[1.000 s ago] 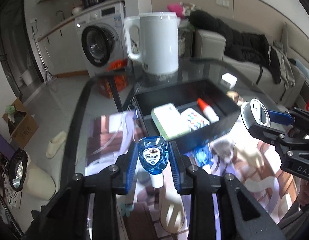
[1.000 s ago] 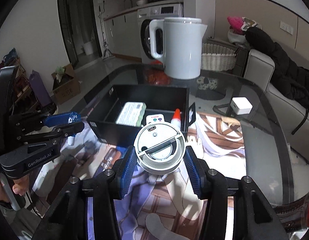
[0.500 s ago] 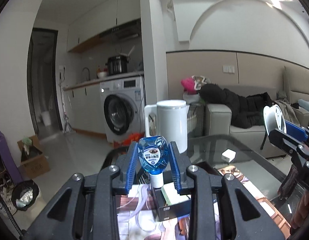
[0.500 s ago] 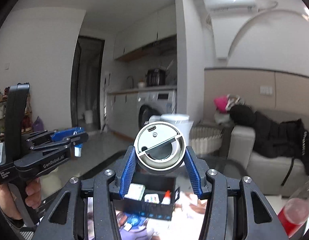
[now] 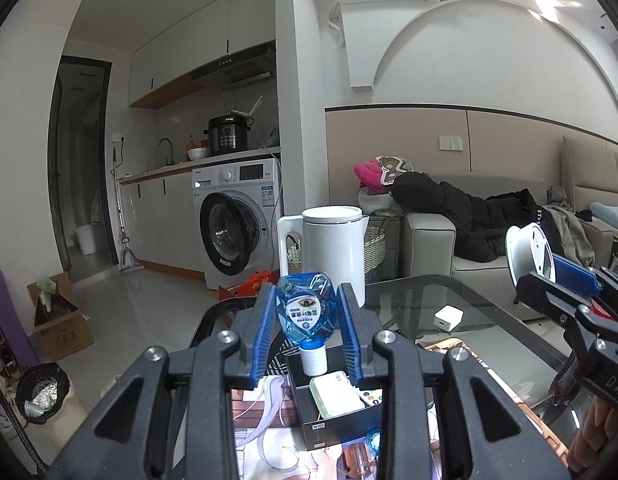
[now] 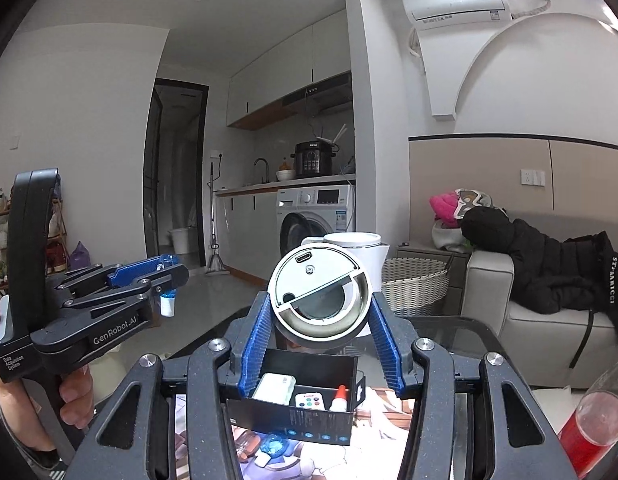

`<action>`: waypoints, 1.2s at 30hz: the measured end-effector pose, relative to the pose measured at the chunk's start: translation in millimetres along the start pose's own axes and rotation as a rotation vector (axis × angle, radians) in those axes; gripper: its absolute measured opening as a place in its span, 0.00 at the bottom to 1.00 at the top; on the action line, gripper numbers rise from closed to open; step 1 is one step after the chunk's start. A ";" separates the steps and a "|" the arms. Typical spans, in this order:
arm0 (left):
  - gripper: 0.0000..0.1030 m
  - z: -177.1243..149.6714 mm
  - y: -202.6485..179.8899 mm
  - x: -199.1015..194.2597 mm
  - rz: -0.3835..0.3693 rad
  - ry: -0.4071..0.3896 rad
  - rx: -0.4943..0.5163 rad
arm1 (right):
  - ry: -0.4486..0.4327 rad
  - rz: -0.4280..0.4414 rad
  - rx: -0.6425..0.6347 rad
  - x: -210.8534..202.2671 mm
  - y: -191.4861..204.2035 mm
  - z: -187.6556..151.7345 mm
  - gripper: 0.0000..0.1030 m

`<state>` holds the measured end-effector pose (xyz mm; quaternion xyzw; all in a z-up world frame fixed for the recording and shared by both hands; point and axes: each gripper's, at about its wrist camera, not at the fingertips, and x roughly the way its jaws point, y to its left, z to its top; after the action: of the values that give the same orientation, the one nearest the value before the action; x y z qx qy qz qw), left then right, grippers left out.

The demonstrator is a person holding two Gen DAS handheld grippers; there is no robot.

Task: Organize rigid objects
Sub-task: 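Lift the blue-capped bottle with the left gripper while the right lifts the white lid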

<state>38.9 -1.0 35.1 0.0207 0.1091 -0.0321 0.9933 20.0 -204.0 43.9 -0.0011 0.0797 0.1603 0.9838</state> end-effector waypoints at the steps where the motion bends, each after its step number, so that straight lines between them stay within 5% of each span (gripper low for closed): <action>1: 0.28 1.0 0.9 3.2 -0.001 0.002 -0.006 | 0.002 0.004 0.005 2.3 -1.0 -0.5 0.48; 27: 0.28 -10.3 -6.7 110.8 -0.016 0.093 -0.082 | 0.079 0.002 0.079 123.1 -35.4 -27.2 0.48; 36: 0.28 -15.4 -7.8 120.9 -0.023 0.119 -0.083 | 0.101 -0.008 0.092 142.3 -45.3 -34.3 0.48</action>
<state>152.8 -15.2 -6.6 -0.0197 0.1693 -0.0375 0.9847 162.2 -203.1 -13.4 0.0357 0.1365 0.1524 0.9782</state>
